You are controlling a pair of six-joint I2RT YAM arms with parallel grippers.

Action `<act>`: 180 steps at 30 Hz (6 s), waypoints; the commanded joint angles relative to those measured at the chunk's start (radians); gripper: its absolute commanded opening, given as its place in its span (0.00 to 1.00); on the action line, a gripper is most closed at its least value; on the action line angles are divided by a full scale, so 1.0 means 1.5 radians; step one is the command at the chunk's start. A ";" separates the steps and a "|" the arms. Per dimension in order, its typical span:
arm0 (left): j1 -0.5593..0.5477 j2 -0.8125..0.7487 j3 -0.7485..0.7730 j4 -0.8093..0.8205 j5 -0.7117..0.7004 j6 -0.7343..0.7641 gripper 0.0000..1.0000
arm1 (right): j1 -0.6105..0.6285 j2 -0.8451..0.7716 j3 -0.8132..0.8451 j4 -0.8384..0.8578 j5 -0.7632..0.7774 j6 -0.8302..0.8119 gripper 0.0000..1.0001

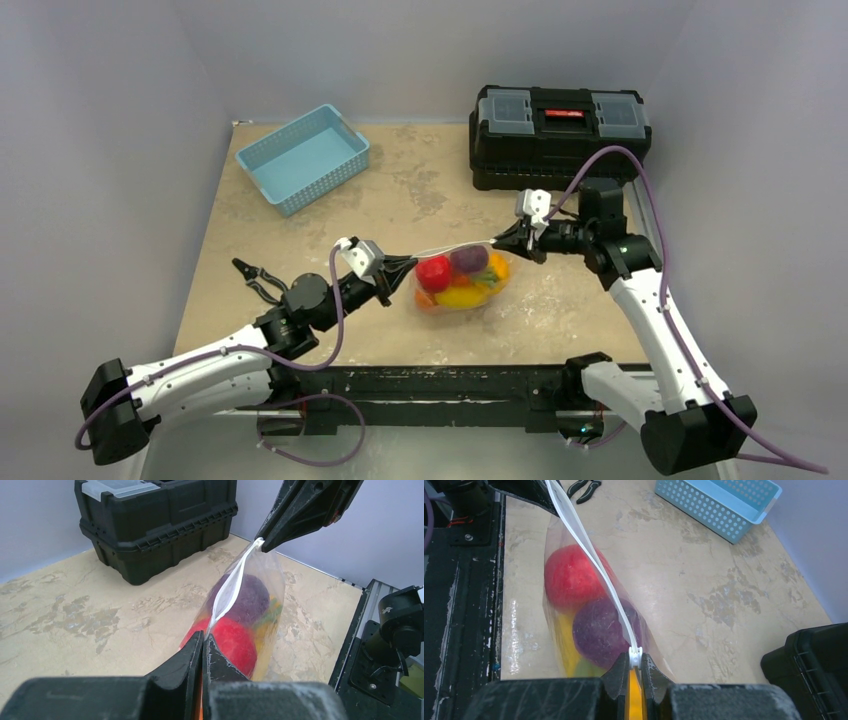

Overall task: Open the zip-top bag and remove the fake food
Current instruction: Unzip the zipper food storage bag at the center of the board.

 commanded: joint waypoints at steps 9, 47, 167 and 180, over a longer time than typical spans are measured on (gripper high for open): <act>0.015 -0.032 -0.009 -0.005 -0.030 -0.004 0.00 | -0.043 -0.028 -0.016 0.042 0.044 -0.009 0.00; 0.028 -0.080 0.006 -0.067 0.086 0.092 0.37 | -0.132 -0.041 -0.045 0.045 0.021 -0.013 0.00; 0.179 0.392 0.558 -0.522 0.275 0.442 0.00 | -0.169 -0.041 -0.042 0.012 0.024 -0.049 0.00; 0.179 0.367 0.531 -0.507 0.368 0.378 0.00 | -0.085 0.083 0.168 -0.305 -0.097 -0.213 0.73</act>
